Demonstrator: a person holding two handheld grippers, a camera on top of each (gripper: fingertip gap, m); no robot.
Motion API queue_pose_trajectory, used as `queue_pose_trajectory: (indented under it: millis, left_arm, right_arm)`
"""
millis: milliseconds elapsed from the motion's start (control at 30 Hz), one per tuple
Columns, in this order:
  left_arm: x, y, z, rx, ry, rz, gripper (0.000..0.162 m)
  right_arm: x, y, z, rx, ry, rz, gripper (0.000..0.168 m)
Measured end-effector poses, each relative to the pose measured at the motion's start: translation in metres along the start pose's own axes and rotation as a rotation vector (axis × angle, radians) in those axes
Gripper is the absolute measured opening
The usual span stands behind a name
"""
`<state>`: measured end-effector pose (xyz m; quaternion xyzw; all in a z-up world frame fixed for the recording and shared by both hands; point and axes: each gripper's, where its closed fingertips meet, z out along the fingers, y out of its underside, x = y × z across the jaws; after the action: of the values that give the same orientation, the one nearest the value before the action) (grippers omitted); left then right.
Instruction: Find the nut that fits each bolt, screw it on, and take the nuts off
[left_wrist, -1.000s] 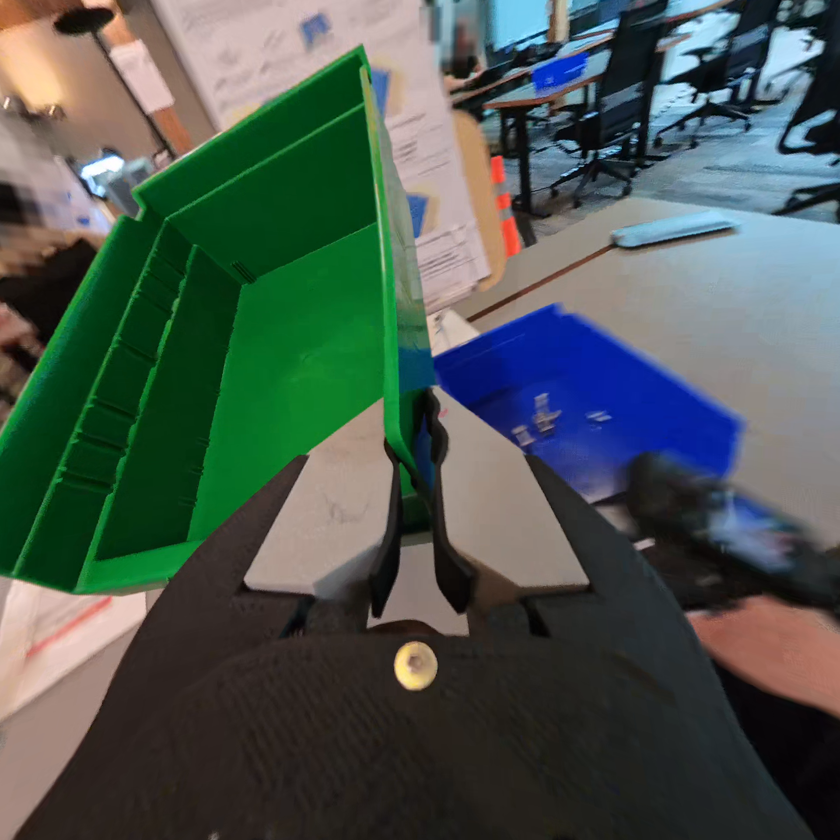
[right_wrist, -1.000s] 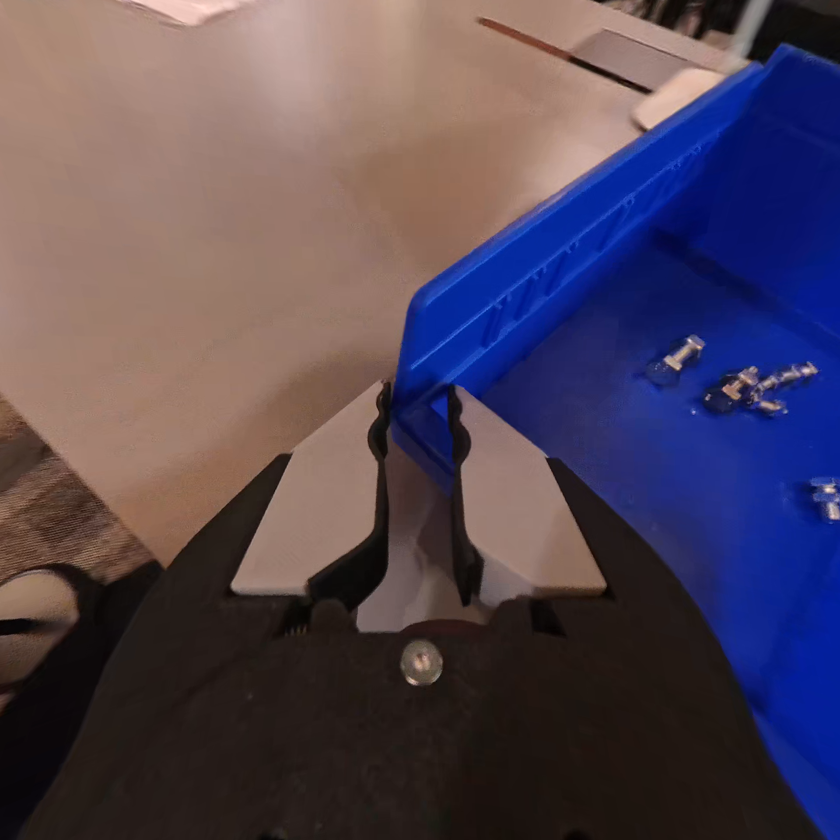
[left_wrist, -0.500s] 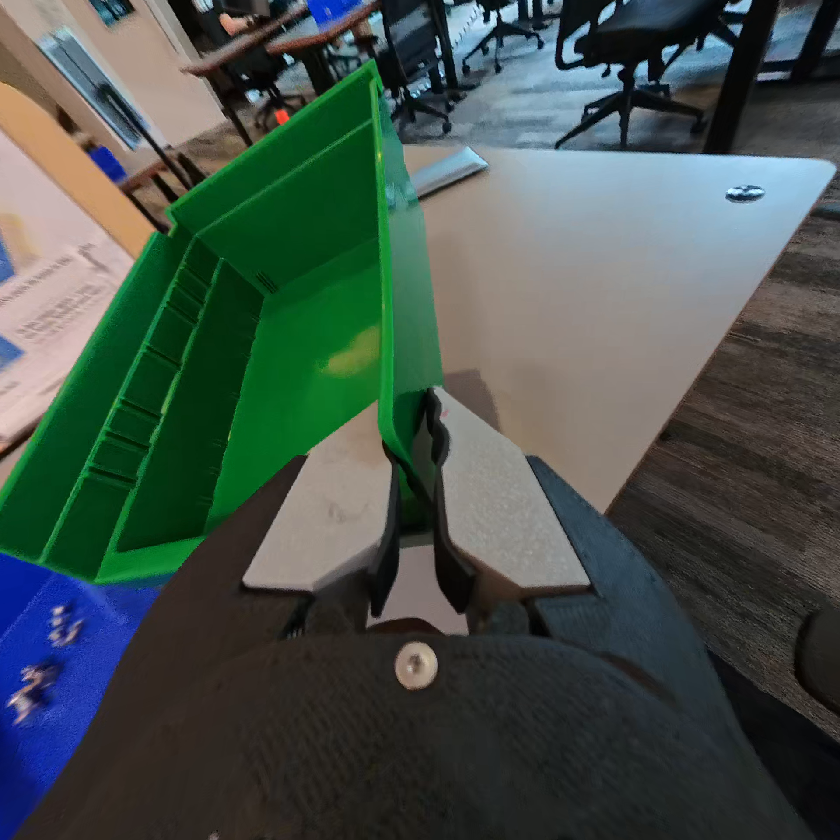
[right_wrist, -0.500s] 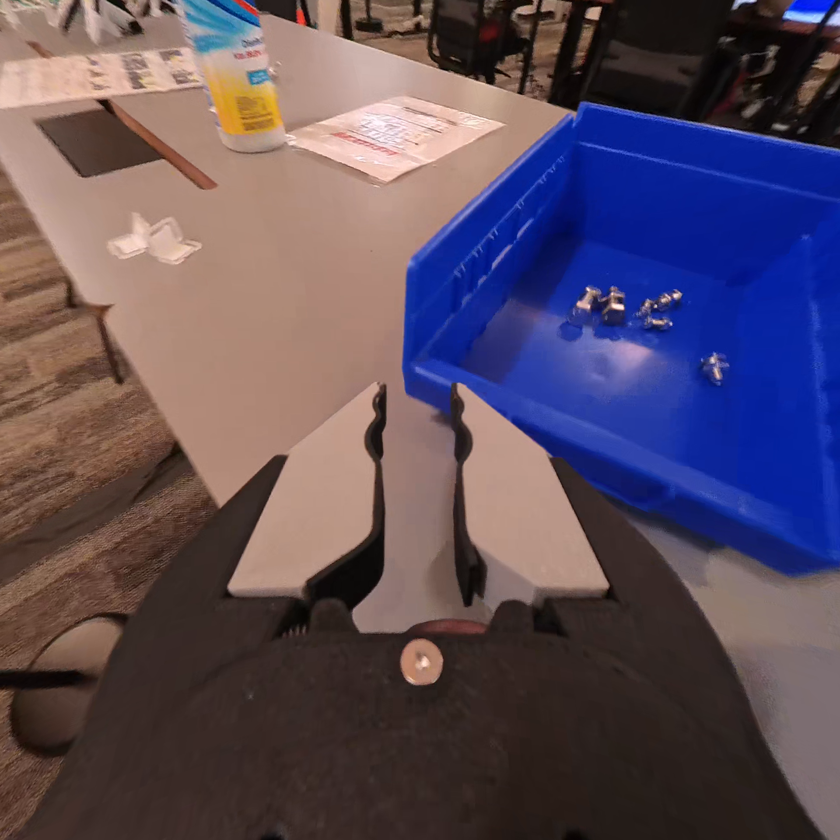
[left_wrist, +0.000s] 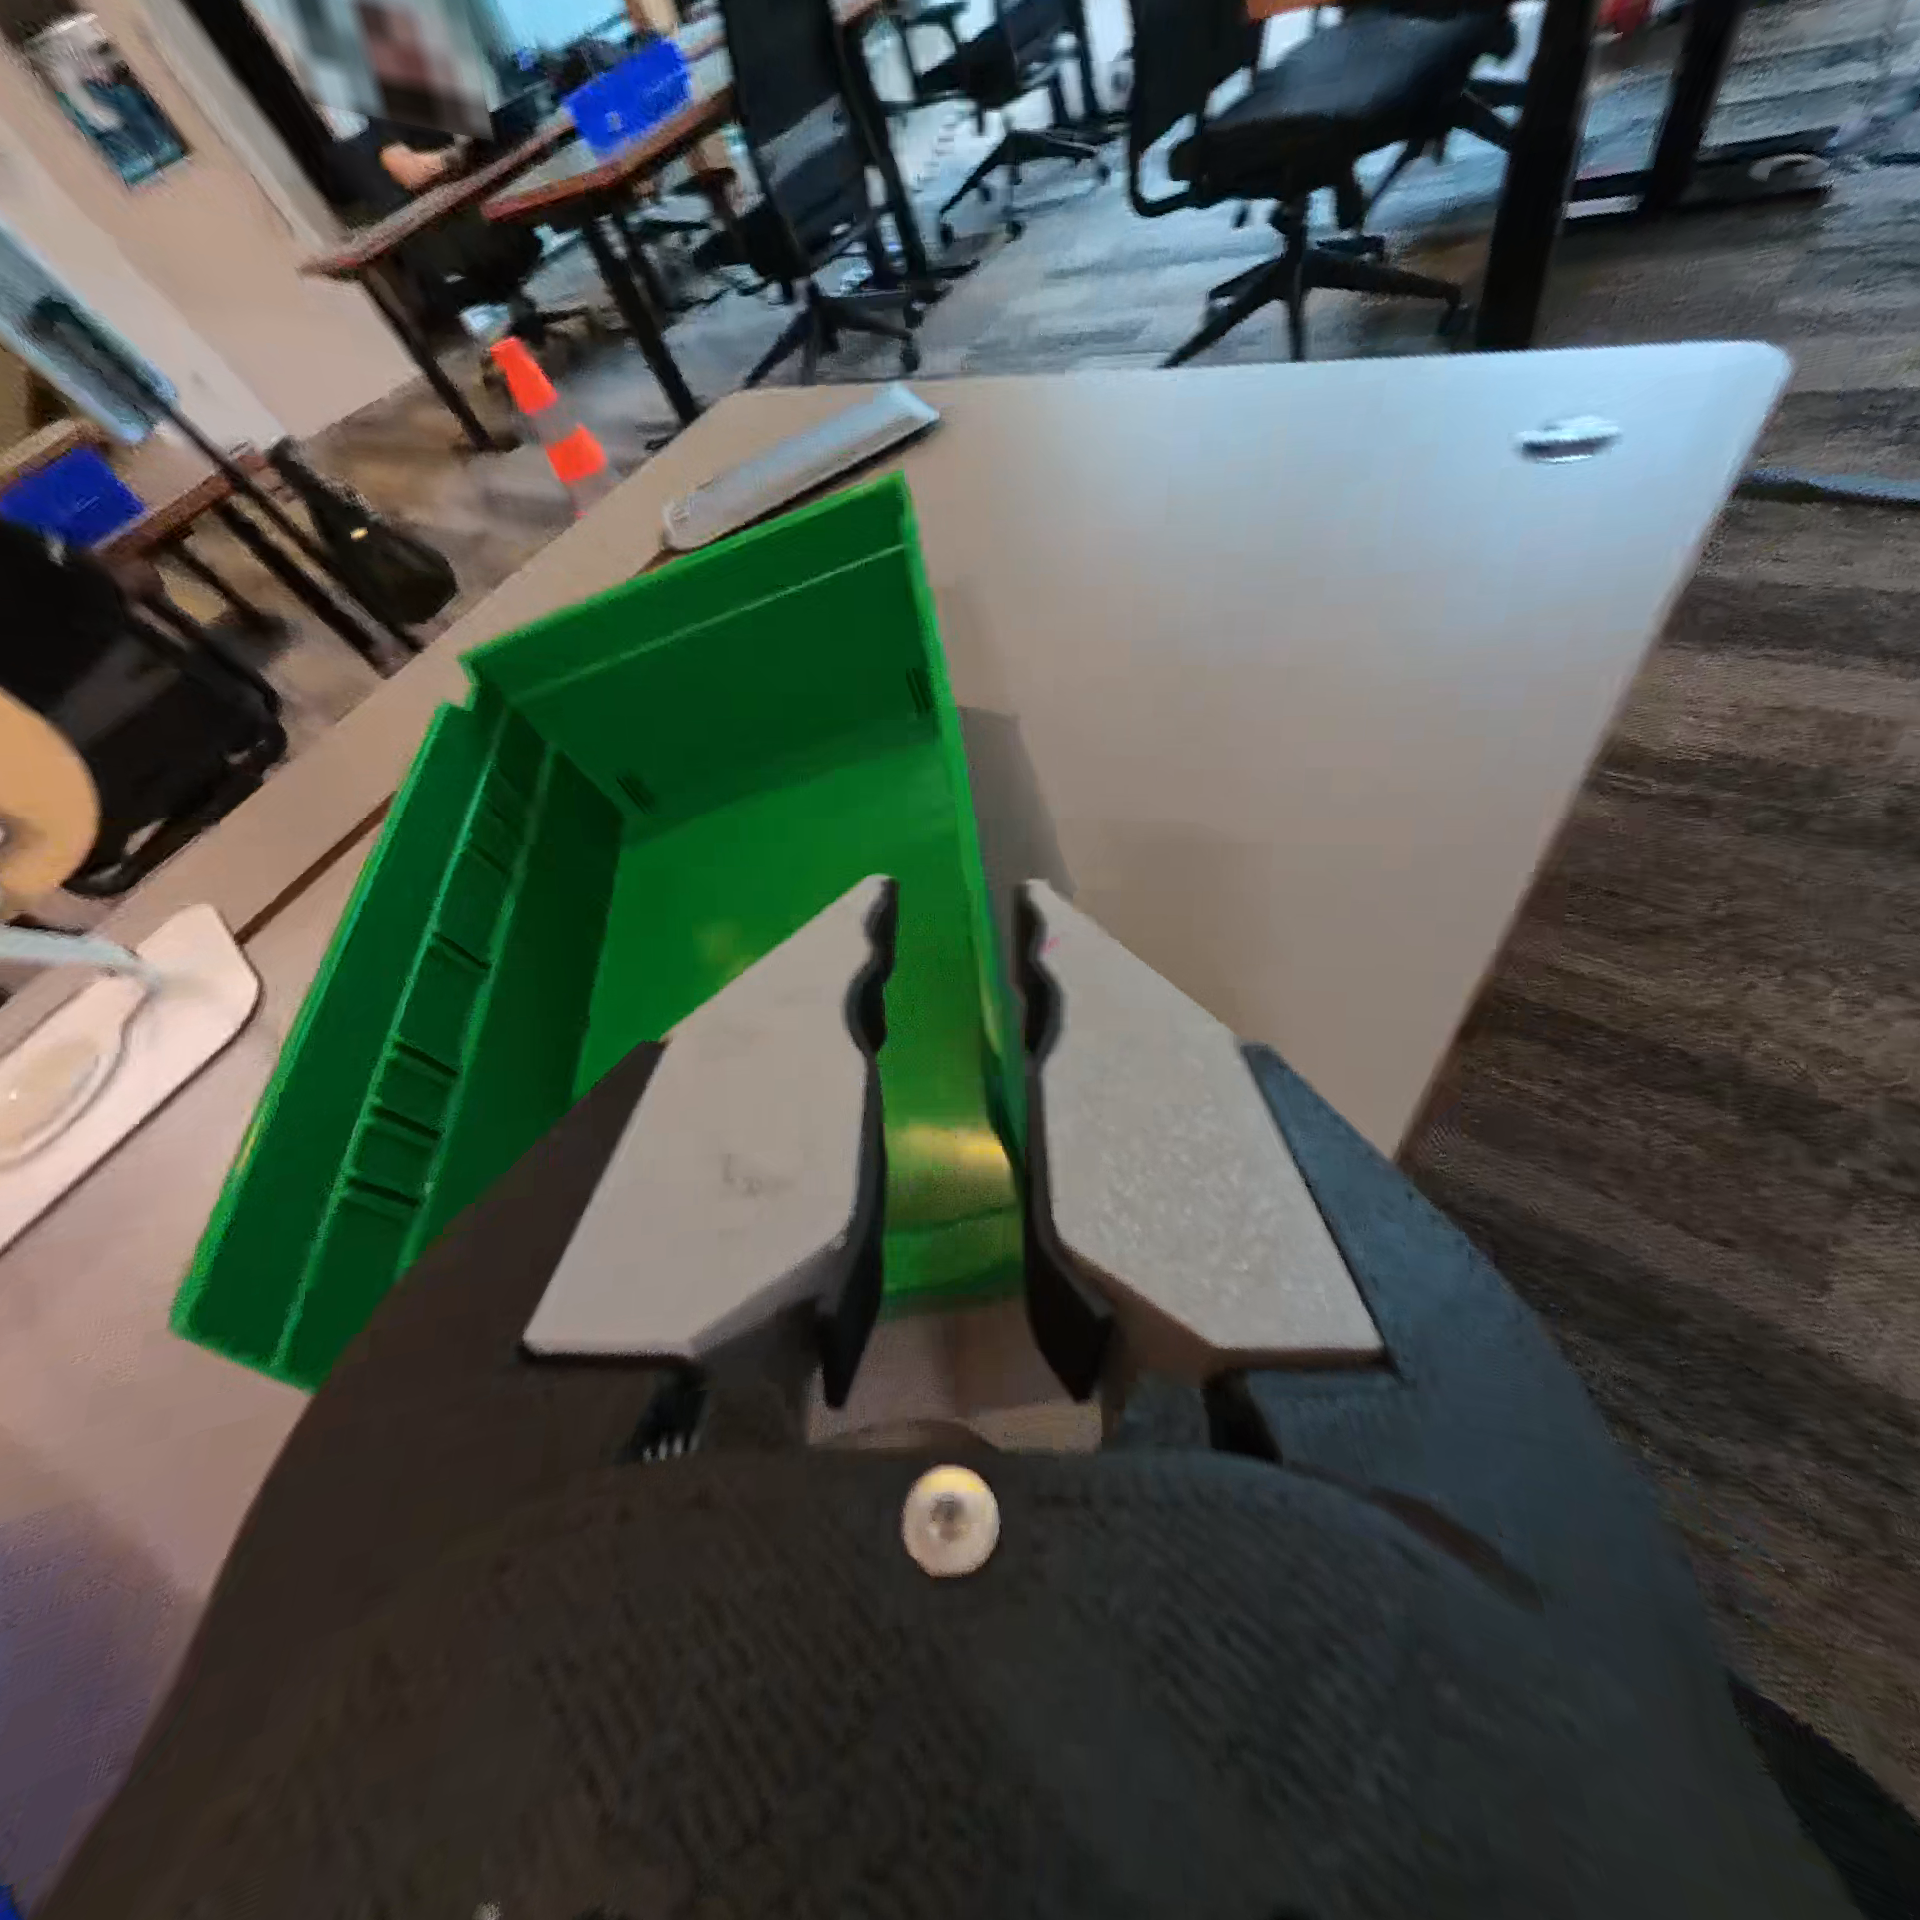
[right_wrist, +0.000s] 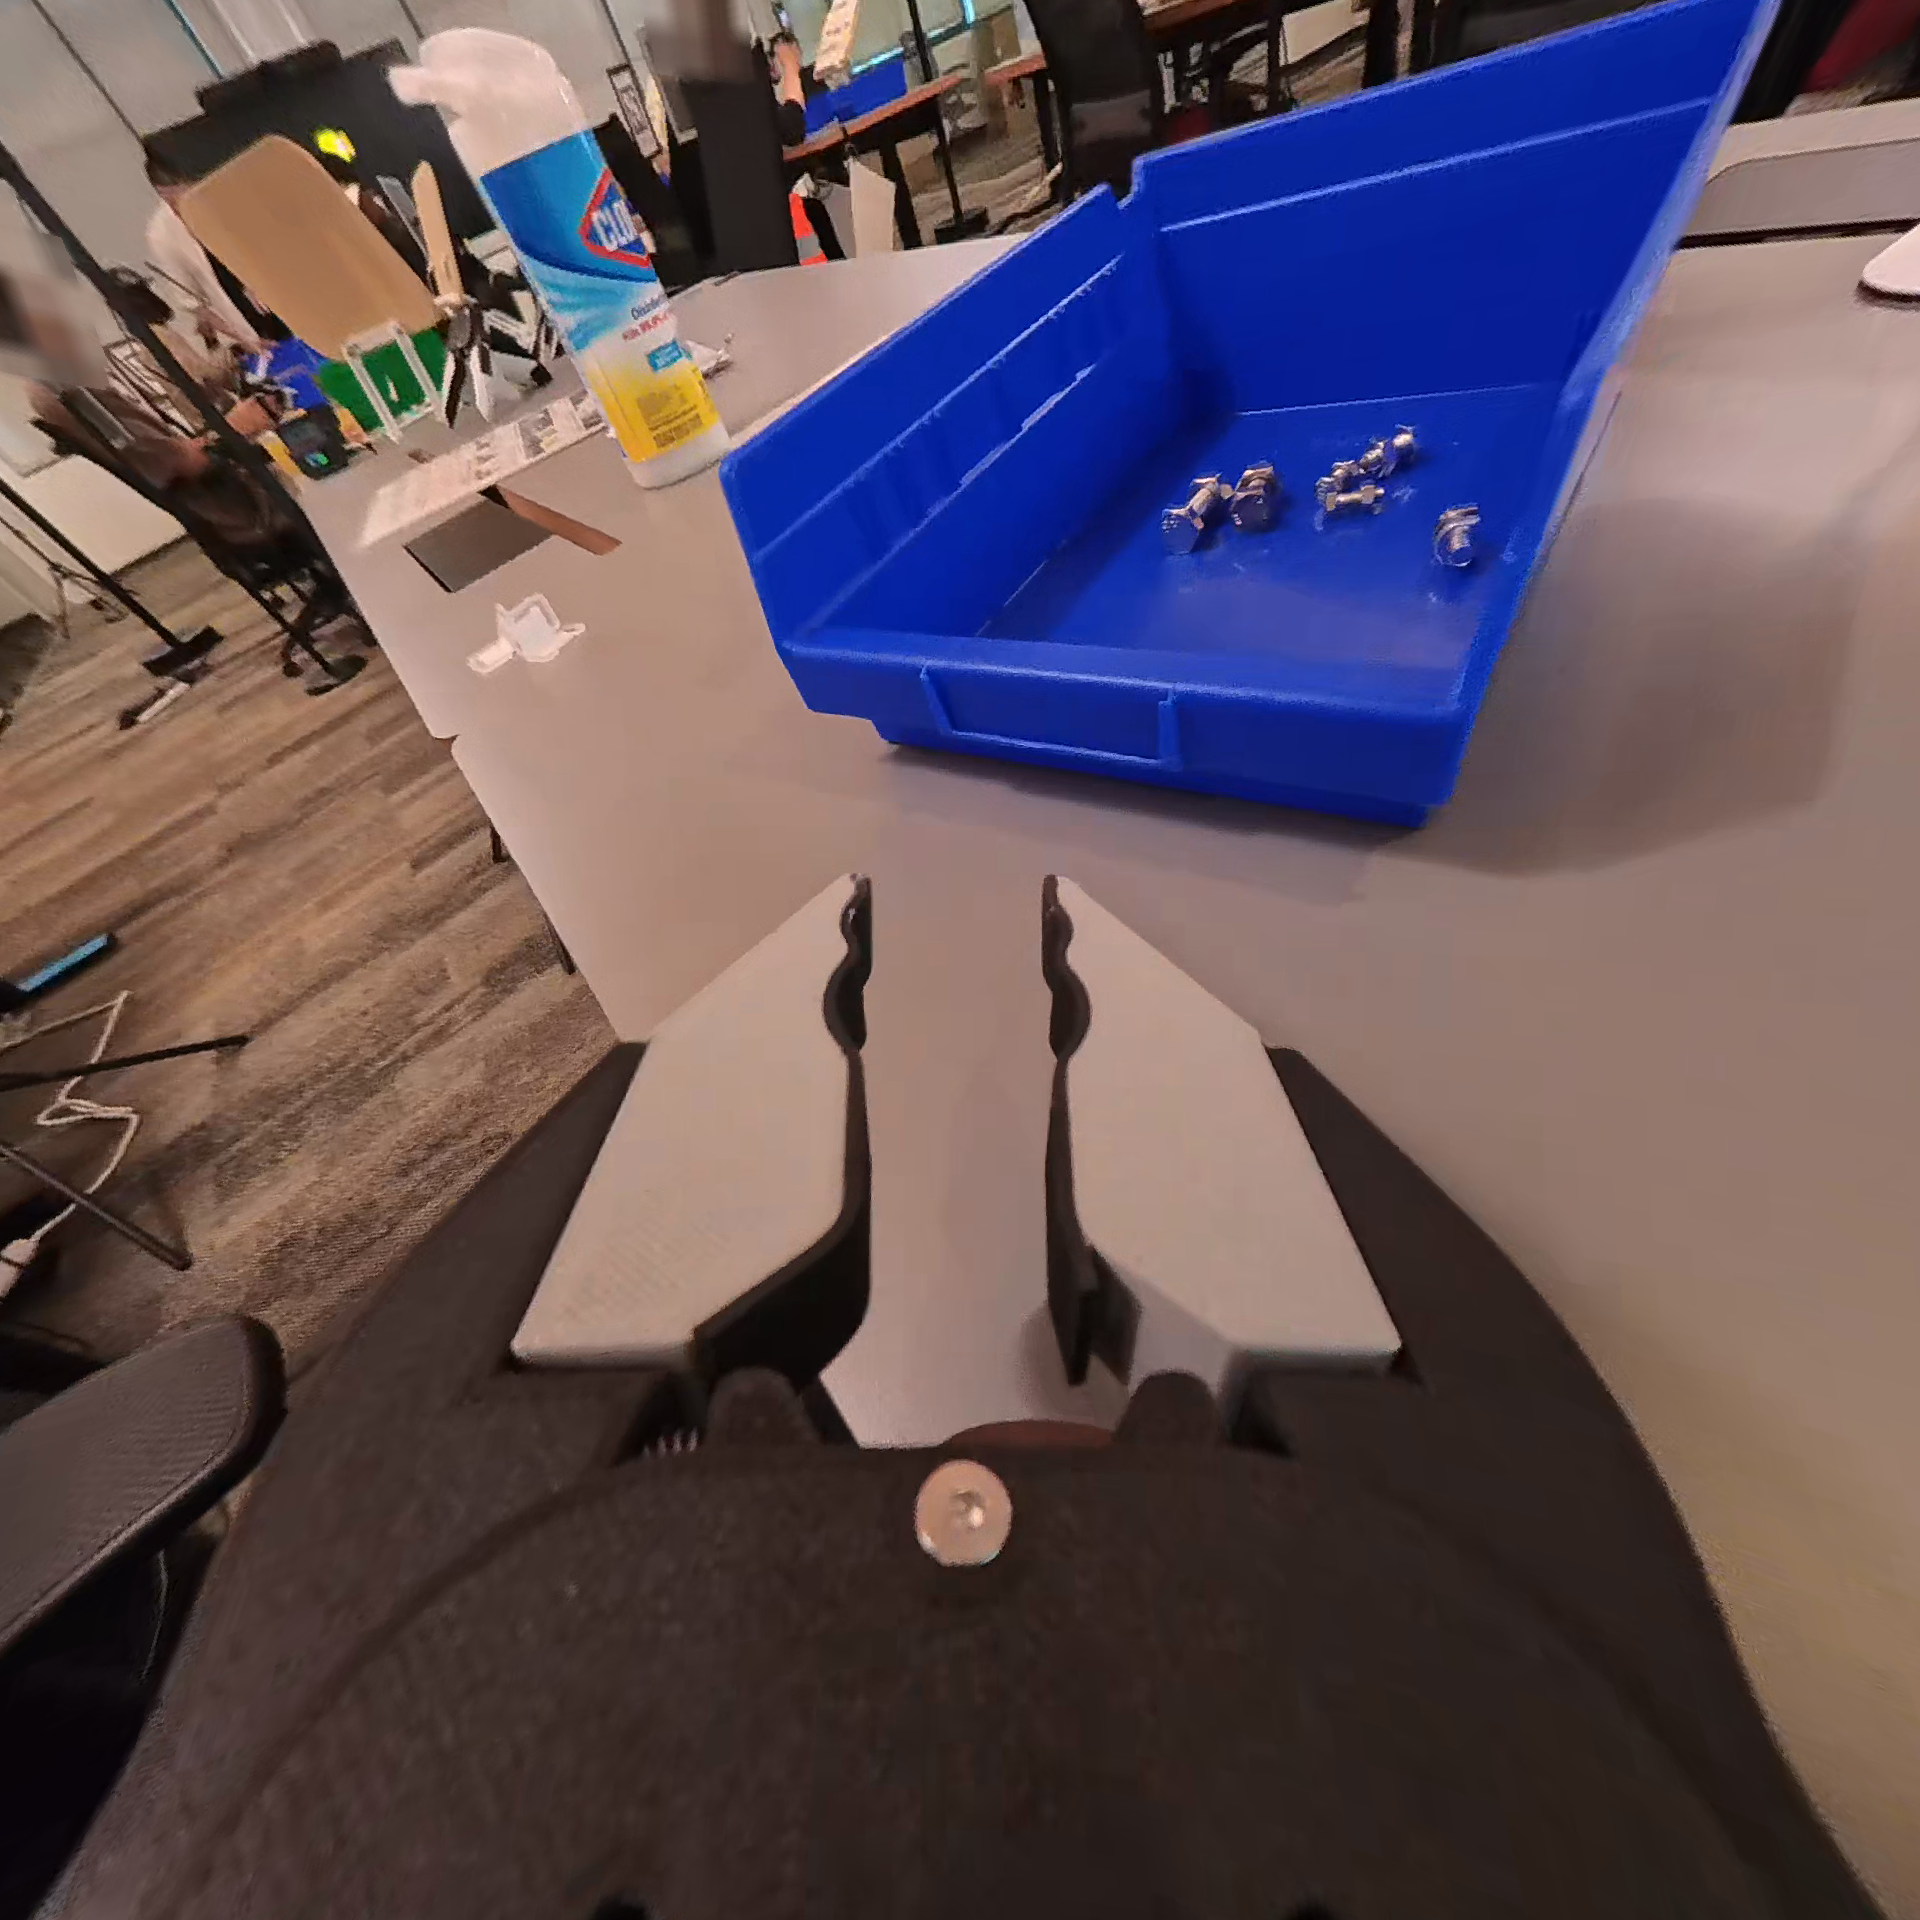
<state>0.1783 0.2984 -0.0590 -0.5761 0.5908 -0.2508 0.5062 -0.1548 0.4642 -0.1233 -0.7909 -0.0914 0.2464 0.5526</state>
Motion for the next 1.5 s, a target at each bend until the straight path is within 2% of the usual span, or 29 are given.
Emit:
queue_pose_trajectory:
  millis: [33,67,133,200,267,300,333,400,467,567,600,633,700,733,867,900,933,1000,1067,1133,1233,1333,1400,1433,1467,1500]
  left_arm:
    - [0.005,-0.005,-0.010,-0.009,0.028,0.014,0.036]
    - [0.008,-0.010,-0.025,-0.006,0.058,0.019,0.042]
    - [0.009,-0.022,-0.071,0.057,0.125,0.027,0.041]
    - [-0.004,-0.020,-0.123,0.091,0.157,0.038,0.052]
    - [-0.034,-0.001,-0.170,0.078,0.124,0.047,0.056]
    - [-0.052,0.006,-0.193,0.094,0.114,0.012,0.046]
    - [-0.071,0.010,-0.215,0.122,0.107,-0.049,0.044]
    - [-0.110,0.028,-0.250,0.146,0.068,-0.118,0.052]
    - [-0.150,0.077,-0.261,0.053,-0.020,-0.143,0.052]
    - [-0.214,0.184,-0.253,-0.170,-0.140,-0.236,0.055]
    - [-0.238,0.217,-0.252,-0.222,-0.201,-0.258,0.051]
    - [-0.260,0.247,-0.252,-0.268,-0.257,-0.280,0.049]
    - [-0.288,0.298,-0.253,-0.369,-0.290,-0.333,0.041]
    - [-0.299,0.303,-0.255,-0.328,-0.311,-0.332,0.026]
    - [-0.336,0.323,-0.270,-0.351,-0.347,-0.386,0.035]
    - [-0.348,0.330,-0.275,-0.365,-0.376,-0.391,0.038]
    - [-0.358,0.335,-0.279,-0.375,-0.391,-0.405,0.041]
    - [-0.362,0.335,-0.285,-0.377,-0.376,-0.452,0.041]
    - [-0.352,0.320,-0.286,-0.348,-0.383,-0.453,0.066]
    - [-0.325,0.295,-0.275,-0.314,-0.341,-0.390,0.070]
    - [-0.282,0.253,-0.238,-0.237,-0.264,-0.333,0.093]
    - [-0.264,0.232,-0.192,-0.213,-0.244,-0.312,0.096]
    - [-0.267,0.231,-0.166,-0.227,-0.280,-0.313,0.093]
    - [-0.273,0.235,-0.157,-0.245,-0.313,-0.313,0.083]
    - [-0.279,0.239,-0.152,-0.263,-0.345,-0.309,0.062]
    - [-0.288,0.245,-0.151,-0.277,-0.389,-0.300,0.034]
  right_arm:
    - [0.001,0.001,-0.001,-0.016,-0.004,-0.005,0.031]
    - [0.004,0.003,-0.004,-0.038,0.004,-0.021,0.033]
    - [0.019,0.005,-0.014,-0.061,0.049,-0.062,0.034]
    - [0.038,0.004,-0.028,-0.095,0.107,-0.097,0.036]
    - [0.060,0.009,-0.048,-0.152,0.172,-0.161,0.037]
    - [0.074,0.010,-0.059,-0.164,0.216,-0.162,0.035]
    - [0.084,0.013,-0.069,-0.188,0.229,-0.135,0.035]
    - [0.099,0.022,-0.086,-0.234,0.240,-0.103,0.041]
    - [0.124,0.028,-0.107,-0.262,0.347,-0.155,0.041]
    - [0.160,0.039,-0.146,-0.302,0.495,-0.155,0.039]
    - [0.172,0.044,-0.162,-0.319,0.535,-0.143,0.033]
    - [0.181,0.048,-0.177,-0.324,0.558,-0.136,0.002]
    - [0.196,0.051,-0.210,-0.306,0.599,-0.102,0.000]
    - [0.208,0.053,-0.230,-0.310,0.656,-0.098,0.000]
    - [0.269,0.057,-0.316,-0.298,0.872,-0.037,0.000]
    - [0.287,0.061,-0.335,-0.297,0.916,0.010,0.012]
    - [0.302,0.067,-0.350,-0.303,0.937,0.065,0.043]
    - [0.311,0.071,-0.363,-0.280,0.909,0.129,0.042]
    - [0.300,0.056,-0.361,-0.203,0.881,0.092,0.044]
    - [0.274,0.038,-0.338,-0.128,0.792,0.055,0.049]
    - [0.234,0.015,-0.284,-0.108,0.667,-0.014,0.062]
    - [0.214,-0.011,-0.229,-0.093,0.633,-0.099,0.066]
    - [0.224,-0.023,-0.204,-0.096,0.711,-0.154,0.068]
    - [0.234,-0.025,-0.196,-0.111,0.760,-0.164,0.067]
    - [0.243,-0.025,-0.190,-0.134,0.802,-0.165,0.064]
    - [0.252,-0.021,-0.186,-0.165,0.836,-0.168,0.062]
